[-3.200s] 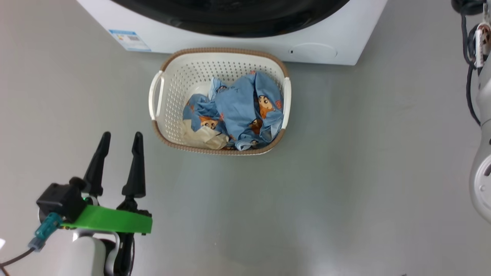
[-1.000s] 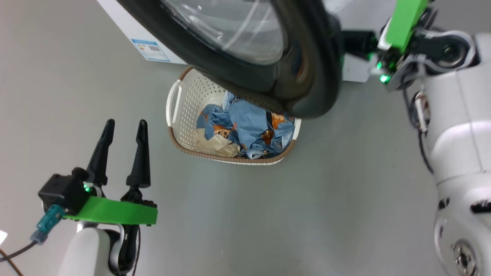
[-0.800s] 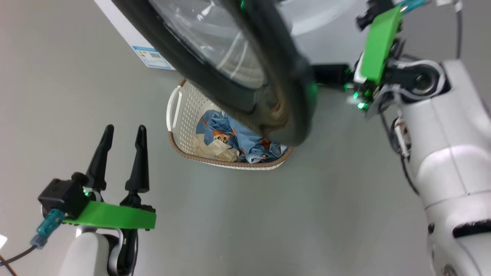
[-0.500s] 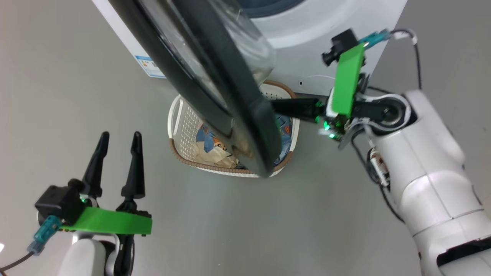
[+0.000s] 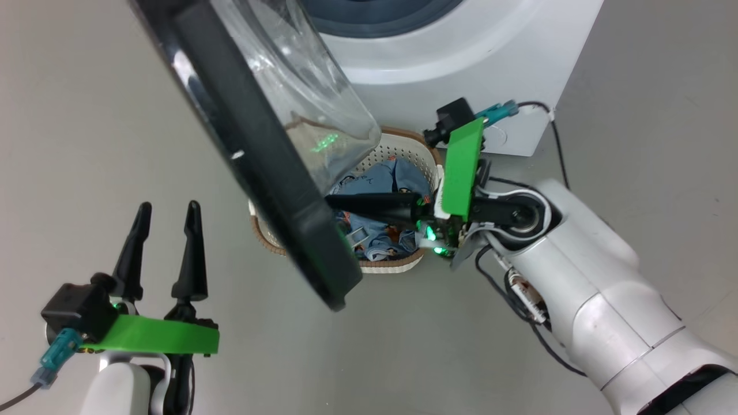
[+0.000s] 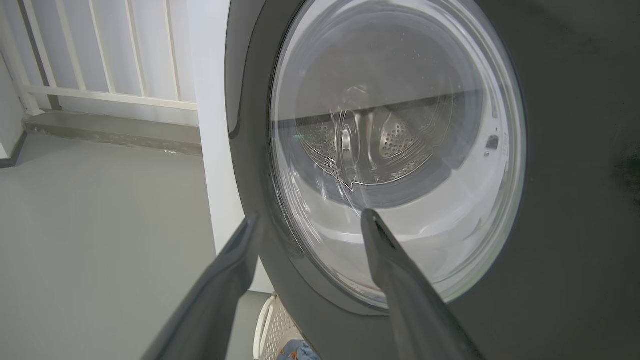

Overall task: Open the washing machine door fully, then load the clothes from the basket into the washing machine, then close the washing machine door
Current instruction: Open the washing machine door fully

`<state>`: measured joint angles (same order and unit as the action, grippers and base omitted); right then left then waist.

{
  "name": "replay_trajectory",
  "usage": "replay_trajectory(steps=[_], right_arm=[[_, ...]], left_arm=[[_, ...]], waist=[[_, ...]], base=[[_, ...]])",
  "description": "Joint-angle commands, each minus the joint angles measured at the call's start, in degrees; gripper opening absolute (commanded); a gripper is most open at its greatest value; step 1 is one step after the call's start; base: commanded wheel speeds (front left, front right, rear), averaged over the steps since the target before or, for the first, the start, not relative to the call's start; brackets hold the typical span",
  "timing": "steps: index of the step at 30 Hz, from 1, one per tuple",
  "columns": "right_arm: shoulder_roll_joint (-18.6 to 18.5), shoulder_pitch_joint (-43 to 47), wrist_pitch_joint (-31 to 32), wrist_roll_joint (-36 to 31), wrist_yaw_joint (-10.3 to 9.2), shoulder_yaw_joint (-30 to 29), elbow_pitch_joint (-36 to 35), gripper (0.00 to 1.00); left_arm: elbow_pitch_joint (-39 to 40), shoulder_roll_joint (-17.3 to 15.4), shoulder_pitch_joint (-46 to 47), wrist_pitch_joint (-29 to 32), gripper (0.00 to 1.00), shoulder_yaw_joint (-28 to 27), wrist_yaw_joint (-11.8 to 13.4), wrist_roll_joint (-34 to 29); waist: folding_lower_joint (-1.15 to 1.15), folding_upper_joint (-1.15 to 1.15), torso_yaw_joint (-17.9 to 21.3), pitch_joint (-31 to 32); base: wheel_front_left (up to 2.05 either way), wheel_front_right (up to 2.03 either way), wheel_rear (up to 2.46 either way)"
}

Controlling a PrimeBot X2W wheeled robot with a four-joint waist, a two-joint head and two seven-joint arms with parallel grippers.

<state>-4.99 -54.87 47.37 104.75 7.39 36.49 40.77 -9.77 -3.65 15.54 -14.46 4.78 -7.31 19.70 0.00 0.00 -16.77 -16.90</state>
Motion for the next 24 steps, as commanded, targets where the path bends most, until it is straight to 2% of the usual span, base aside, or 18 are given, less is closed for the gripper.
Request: replay_trajectory(steps=[1, 11, 18, 24], right_arm=[[2.11, 0.99, -1.24, 2.22, 0.1, 2.5, -1.77, 0.0], [2.11, 0.59, -7.03, 10.92, 0.1, 10.16, -3.01, 0.0], [1.99, 2.41, -9.57, 12.8, 0.1, 9.85, -3.71, 0.0], [0.13, 6.98, -11.74, 13.67, 0.1, 7.4, -6.21, 0.0]], left_arm=[[1.31, -1.68, 0.21, -0.54, 1.0, -2.32, -0.18, -0.7], [0.91, -1.94, -0.13, -0.54, 1.0, -3.38, -0.18, -1.14], [0.48, -2.35, -1.63, -0.54, 1.0, -4.69, -0.18, -1.98], [0.1, -2.93, -4.23, -0.54, 1.0, -6.67, -0.18, -3.0]], waist=[[0.0, 0.0, -0.13, -0.07], [0.0, 0.0, 0.17, 1.09], [0.0, 0.0, 1.81, 3.74], [0.0, 0.0, 4.3, 7.33]], base=[[0.0, 0.0, 0.0], [0.0, 0.0, 0.0], [0.0, 0.0, 0.0], [0.0, 0.0, 0.0]])
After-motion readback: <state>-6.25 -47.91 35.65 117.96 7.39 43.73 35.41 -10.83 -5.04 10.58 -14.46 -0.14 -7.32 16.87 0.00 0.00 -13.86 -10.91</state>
